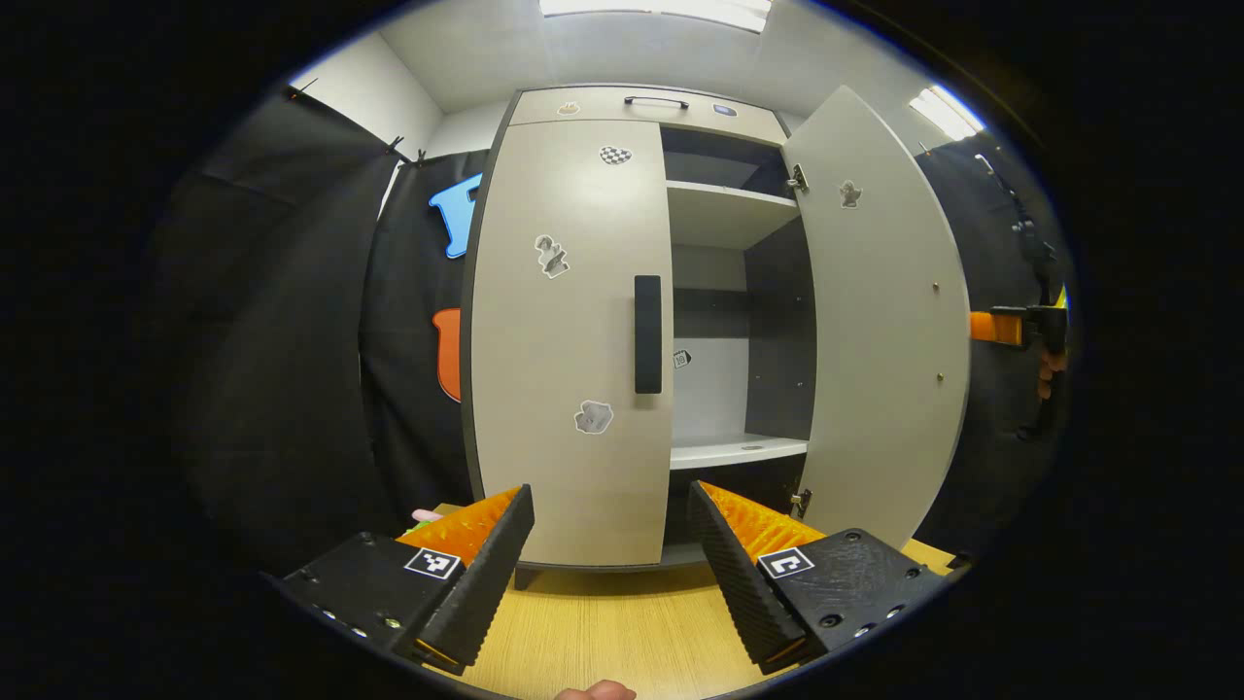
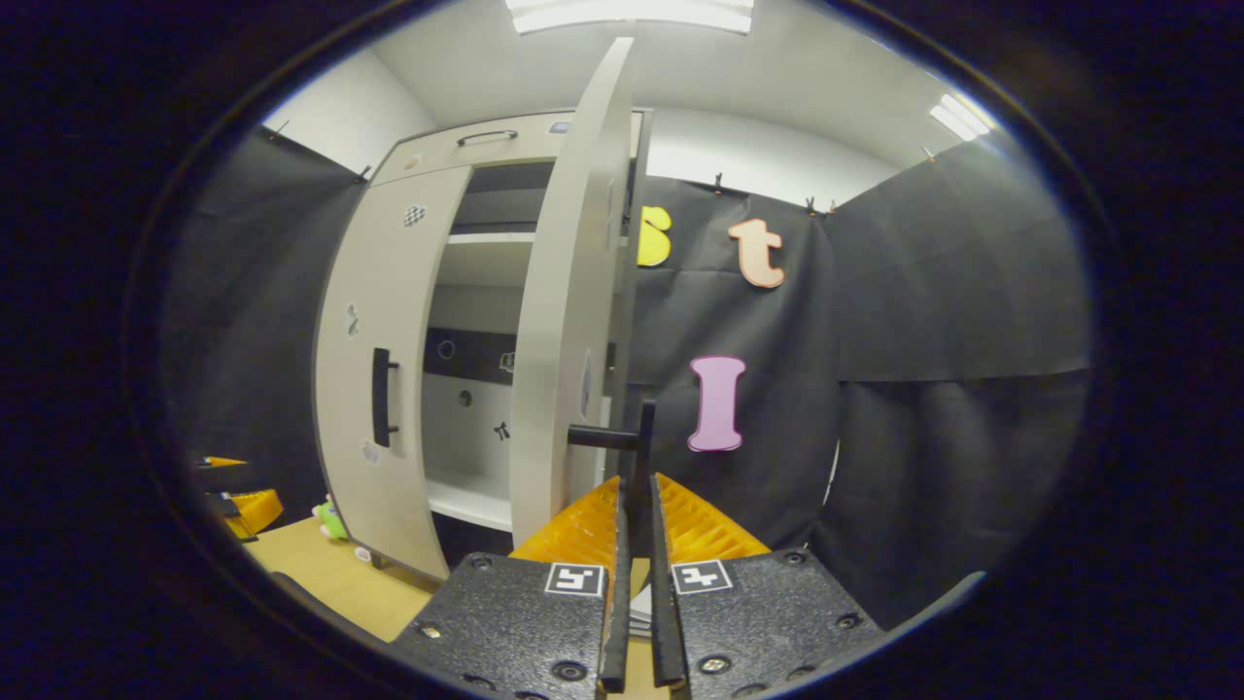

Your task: Open the right door of the double-door shoe cabinet with the right hand, and open the left door with the left hand.

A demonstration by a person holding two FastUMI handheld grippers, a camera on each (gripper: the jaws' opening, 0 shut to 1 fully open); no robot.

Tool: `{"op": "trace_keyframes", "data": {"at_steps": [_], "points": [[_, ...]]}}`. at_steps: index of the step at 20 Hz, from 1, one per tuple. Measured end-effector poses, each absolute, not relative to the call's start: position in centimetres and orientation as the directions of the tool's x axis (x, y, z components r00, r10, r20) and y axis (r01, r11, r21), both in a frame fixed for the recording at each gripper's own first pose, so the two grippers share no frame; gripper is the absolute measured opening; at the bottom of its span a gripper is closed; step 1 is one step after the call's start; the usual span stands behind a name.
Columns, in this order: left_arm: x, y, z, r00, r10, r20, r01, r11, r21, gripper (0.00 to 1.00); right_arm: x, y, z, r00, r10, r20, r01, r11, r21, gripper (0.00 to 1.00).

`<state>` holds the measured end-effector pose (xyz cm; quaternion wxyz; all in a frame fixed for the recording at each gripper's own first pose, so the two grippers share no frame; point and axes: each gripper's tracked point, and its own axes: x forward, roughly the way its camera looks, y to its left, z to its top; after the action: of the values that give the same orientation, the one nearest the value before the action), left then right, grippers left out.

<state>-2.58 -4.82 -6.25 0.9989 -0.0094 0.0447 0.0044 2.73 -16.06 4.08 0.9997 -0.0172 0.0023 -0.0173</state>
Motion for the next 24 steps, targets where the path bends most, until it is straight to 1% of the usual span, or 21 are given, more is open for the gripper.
{"op": "trace_keyframes", "data": {"at_steps": [1,3,4,5,6,9,10,11,12,13,15,18,19,20,21,22,24], "points": [[-2.5,-4.8,-6.2,0.996,0.006,-0.087,-0.008,1.000,-0.020,0.95,2.7,-15.5,3.8,1.000,0.004,-0.013,-0.004,1.000,0.030,0.12],[-2.6,-4.7,-6.2,0.997,0.009,-0.083,-0.010,1.000,-0.013,0.95,3.3,-16.0,3.3,0.999,0.039,-0.019,-0.037,0.996,0.077,0.17],[-2.6,-4.8,-6.2,0.997,0.010,-0.080,-0.011,1.000,-0.010,0.95,3.3,-16.1,3.1,0.999,0.040,-0.022,-0.038,0.996,0.080,0.14],[-2.5,-4.8,-6.2,0.997,0.011,-0.076,-0.011,1.000,-0.008,0.95,3.1,-16.2,3.0,0.999,0.032,-0.024,-0.030,0.996,0.079,0.13],[-2.5,-4.8,-6.1,0.997,0.011,-0.071,-0.011,1.000,-0.006,0.95,2.7,-16.1,3.0,1.000,0.017,-0.022,-0.016,0.997,0.071,0.18],[-2.4,-4.9,-6.3,0.997,0.006,-0.072,-0.007,1.000,-0.016,0.95,0.2,-15.4,4.1,0.999,-0.018,0.041,0.015,0.998,0.059,0.17],[-2.4,-4.9,-6.3,0.998,0.000,-0.070,-0.001,1.000,-0.024,0.95,-1.2,-14.4,4.7,0.997,-0.001,0.079,-0.004,0.998,0.060,0.17],[-2.4,-4.9,-6.1,0.998,-0.004,-0.061,0.002,1.000,-0.028,1.00,-2.5,-13.2,4.8,0.993,0.023,0.115,-0.030,0.998,0.059,0.17],[-2.4,-4.8,-6.0,0.999,-0.002,-0.049,0.000,1.000,-0.028,0.95,-3.8,-11.9,4.8,0.989,0.047,0.137,-0.055,0.997,0.058,0.17],[-2.4,-4.9,-5.9,0.999,-0.005,-0.040,0.004,1.000,-0.028,0.95,-4.7,-10.9,4.3,0.988,0.066,0.141,-0.075,0.996,0.057,0.17],[-2.4,-5.2,-5.8,0.999,-0.026,-0.031,0.025,0.999,-0.032,0.95,-5.3,-9.6,2.7,0.991,0.067,0.114,-0.074,0.995,0.060,0.17],[-2.3,-5.4,-5.6,0.998,-0.051,-0.021,0.050,0.998,-0.030,0.95,-4.1,-9.0,0.6,0.997,0.013,0.074,-0.018,0.997,0.074,0.17],[-2.3,-5.5,-5.6,0.998,-0.057,-0.021,0.057,0.998,-0.023,0.95,-3.7,-8.4,0.2,0.998,0.015,0.065,-0.021,0.996,0.088,0.17],[-2.2,-5.6,-5.5,0.998,-0.063,-0.021,0.063,0.998,-0.014,0.95,-3.3,-7.9,-0.2,0.998,0.022,0.055,-0.028,0.995,0.099,0.29],[-2.2,-5.7,-5.6,0.997,-0.067,-0.023,0.067,0.998,-0.005,0.95,-2.9,-7.6,-0.7,0.999,0.029,0.042,-0.034,0.994,0.107,0.31],[-2.2,-5.9,-5.5,0.997,-0.068,-0.020,0.068,0.998,0.002,0.95,-2.6,-7.3,-1.1,0.999,0.039,0.028,-0.042,0.993,0.112,0.41],[-2.7,-6.4,-5.5,0.997,-0.072,-0.020,0.073,0.997,0.013,0.95,-2.1,-6.1,-1.5,0.997,0.070,0.019,-0.072,0.990,0.118,0.58]]}}
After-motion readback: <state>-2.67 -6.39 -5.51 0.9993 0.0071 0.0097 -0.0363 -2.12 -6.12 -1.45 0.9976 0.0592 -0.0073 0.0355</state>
